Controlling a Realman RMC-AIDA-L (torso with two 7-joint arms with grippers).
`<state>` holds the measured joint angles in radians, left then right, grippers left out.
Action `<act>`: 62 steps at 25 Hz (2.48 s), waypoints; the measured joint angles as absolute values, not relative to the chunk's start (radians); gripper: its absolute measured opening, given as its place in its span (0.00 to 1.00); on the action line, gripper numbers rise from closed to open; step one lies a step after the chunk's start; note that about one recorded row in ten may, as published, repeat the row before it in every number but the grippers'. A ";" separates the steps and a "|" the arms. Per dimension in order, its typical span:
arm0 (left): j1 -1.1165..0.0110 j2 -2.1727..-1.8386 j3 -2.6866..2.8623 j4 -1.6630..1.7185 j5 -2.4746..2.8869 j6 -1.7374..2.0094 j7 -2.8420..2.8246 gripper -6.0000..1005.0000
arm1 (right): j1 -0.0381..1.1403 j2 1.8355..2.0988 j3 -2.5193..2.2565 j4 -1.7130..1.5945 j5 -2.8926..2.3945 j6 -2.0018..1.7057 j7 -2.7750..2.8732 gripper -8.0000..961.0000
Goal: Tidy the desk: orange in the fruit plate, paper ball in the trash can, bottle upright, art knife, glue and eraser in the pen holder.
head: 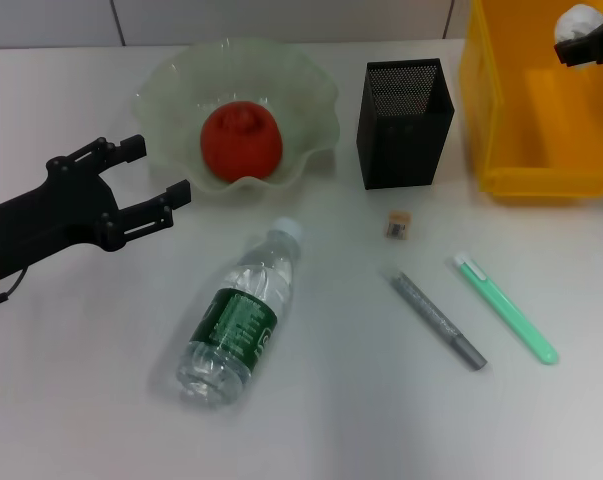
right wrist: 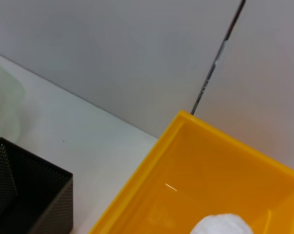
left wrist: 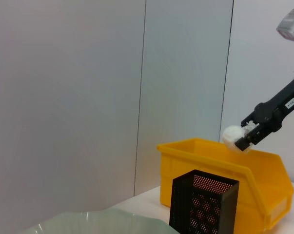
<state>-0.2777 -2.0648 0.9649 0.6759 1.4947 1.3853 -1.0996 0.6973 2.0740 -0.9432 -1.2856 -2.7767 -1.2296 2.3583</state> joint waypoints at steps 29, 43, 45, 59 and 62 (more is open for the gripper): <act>-0.066 -2.074 1.592 1.708 2.155 1.083 -2.474 0.82 | 0.073 2.080 -1.027 -0.871 -1.558 -1.564 1.094 0.88; -0.272 -2.079 1.788 1.557 2.512 1.014 -2.866 0.82 | 0.094 2.078 -1.028 -0.733 -1.591 -1.543 1.037 0.88; -0.298 -2.080 1.803 1.506 2.507 0.986 -2.871 0.82 | 0.101 2.078 -1.028 -0.726 -1.600 -1.538 1.040 0.88; -0.421 -2.080 1.854 1.316 2.457 0.903 -2.865 0.82 | 0.124 2.079 -1.028 -0.696 -1.618 -1.520 1.046 0.88; -0.429 -2.080 1.861 1.300 2.457 0.890 -2.865 0.82 | 0.122 2.079 -1.028 -0.696 -1.618 -1.521 1.049 0.88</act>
<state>-0.4291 -2.0800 1.8606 1.2997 2.4568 0.8898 -2.8650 0.1223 2.0786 -1.0277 -0.6955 -1.6181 -1.5205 1.0489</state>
